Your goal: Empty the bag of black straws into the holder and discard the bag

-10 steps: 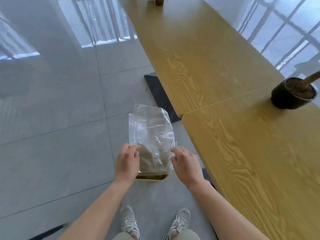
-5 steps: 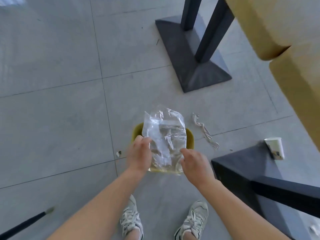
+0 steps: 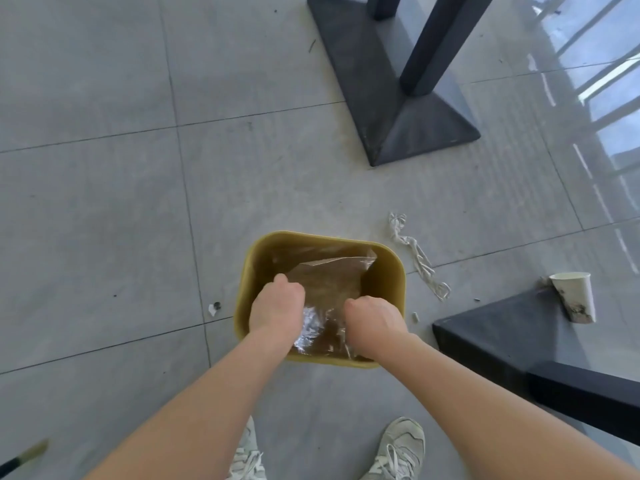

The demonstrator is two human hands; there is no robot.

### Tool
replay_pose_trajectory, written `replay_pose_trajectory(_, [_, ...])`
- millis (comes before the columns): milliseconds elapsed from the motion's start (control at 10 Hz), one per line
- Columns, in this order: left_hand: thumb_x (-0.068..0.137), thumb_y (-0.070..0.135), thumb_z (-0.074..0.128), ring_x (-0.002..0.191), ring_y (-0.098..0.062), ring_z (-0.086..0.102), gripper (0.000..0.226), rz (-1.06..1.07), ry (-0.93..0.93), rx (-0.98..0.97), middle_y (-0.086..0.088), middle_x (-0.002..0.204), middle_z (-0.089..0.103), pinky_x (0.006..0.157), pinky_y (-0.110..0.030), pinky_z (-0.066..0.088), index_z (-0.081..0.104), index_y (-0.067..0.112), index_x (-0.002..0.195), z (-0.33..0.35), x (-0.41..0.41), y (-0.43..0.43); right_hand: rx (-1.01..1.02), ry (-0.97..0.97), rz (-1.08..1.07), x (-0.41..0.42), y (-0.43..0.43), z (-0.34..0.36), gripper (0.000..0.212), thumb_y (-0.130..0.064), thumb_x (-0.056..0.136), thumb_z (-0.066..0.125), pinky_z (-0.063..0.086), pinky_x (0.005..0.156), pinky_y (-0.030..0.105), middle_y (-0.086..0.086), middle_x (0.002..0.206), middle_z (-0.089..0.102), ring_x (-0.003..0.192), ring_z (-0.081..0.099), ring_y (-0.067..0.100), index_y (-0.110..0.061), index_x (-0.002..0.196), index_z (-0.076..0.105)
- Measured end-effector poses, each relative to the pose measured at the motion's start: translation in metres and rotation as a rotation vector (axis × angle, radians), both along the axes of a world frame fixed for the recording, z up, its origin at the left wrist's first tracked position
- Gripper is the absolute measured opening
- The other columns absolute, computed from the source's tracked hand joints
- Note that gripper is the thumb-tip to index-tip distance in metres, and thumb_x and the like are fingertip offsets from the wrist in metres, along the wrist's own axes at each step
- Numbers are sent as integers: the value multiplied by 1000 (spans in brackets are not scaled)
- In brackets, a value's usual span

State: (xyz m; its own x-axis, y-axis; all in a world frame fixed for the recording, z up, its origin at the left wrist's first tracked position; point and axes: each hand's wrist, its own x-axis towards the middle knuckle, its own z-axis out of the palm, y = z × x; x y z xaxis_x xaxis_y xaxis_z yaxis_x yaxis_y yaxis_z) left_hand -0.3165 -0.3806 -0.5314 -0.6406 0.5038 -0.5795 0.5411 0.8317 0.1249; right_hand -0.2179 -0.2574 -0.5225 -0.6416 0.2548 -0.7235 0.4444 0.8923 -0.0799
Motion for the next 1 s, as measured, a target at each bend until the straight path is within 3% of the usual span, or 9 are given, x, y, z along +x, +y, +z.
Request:
replay_pose_trajectory(100, [89, -2, 59, 88, -27, 58, 22, 101, -3, -6, -9, 105, 53, 77, -36, 54, 64, 7, 109, -20, -1, 0, -5, -29, 1, -1, 2, -14, 14, -5, 85, 64, 47, 54, 33, -1, 64, 51, 65, 57, 23, -16, 78, 57])
replay_pose_trajectory(300, [90, 1, 60, 81, -25, 57, 20, 222, 1, -1, -9, 102, 57, 75, -34, 54, 66, 11, 106, -43, -5, 5, -64, -25, -84, -5, 4, -45, 20, -2, 89, 61, 51, 61, 36, 1, 65, 50, 65, 55, 24, -15, 75, 56])
replay_pose_trajectory(400, [92, 2, 57, 84, -24, 58, 22, 193, -14, -61, -12, 110, 55, 76, -34, 55, 65, 12, 110, -50, 0, 6, -89, -54, -104, -8, 3, -60, 16, -1, 90, 58, 53, 67, 37, 3, 71, 52, 70, 56, 25, -15, 82, 59])
replay_pose_trajectory(500, [94, 10, 57, 105, -29, 57, 25, 85, -3, -150, -15, 128, 49, 91, -38, 55, 63, 13, 118, -53, 8, 4, -89, -78, -113, -12, 2, -69, 12, -6, 92, 56, 55, 73, 38, 7, 83, 58, 76, 57, 26, -11, 98, 65])
replay_pose_trajectory(600, [93, 13, 57, 110, -30, 54, 25, 2, 56, -140, -11, 129, 49, 96, -40, 51, 63, 16, 117, -53, 14, 1, -55, -71, -119, -12, 2, -68, 12, -9, 93, 54, 55, 70, 38, 4, 76, 52, 76, 59, 27, -13, 97, 65])
replay_pose_trajectory(700, [95, 15, 54, 105, -26, 56, 23, 45, 64, -48, -8, 123, 54, 90, -37, 53, 60, 16, 117, -39, 13, -4, -49, -3, -169, -10, 5, -55, 9, -11, 91, 55, 58, 71, 39, 2, 79, 55, 78, 62, 26, -16, 92, 63])
replay_pose_trajectory(800, [95, 18, 50, 108, -24, 54, 27, 4, 100, 42, -5, 123, 55, 87, -35, 50, 56, 17, 121, -11, 15, -13, -19, 120, -157, -2, 5, -30, 19, -15, 93, 53, 56, 77, 41, 4, 96, 59, 92, 59, 27, -18, 109, 63])
replay_pose_trajectory(900, [95, 21, 45, 131, -26, 43, 37, -11, 103, 50, -5, 138, 49, 102, -40, 41, 51, 21, 132, 27, 11, -17, 25, 237, -153, 0, 6, 2, 18, -20, 94, 49, 46, 72, 36, 3, 99, 56, 93, 52, 24, -19, 108, 59])
replay_pose_trajectory(1000, [98, 23, 39, 148, -28, 23, 46, -51, 108, 58, -7, 156, 33, 115, -44, 29, 38, 23, 144, 88, 9, -17, 42, 325, -167, 1, 3, 53, 18, -26, 93, 46, 47, 74, 37, 0, 98, 53, 92, 49, 22, -20, 107, 57])
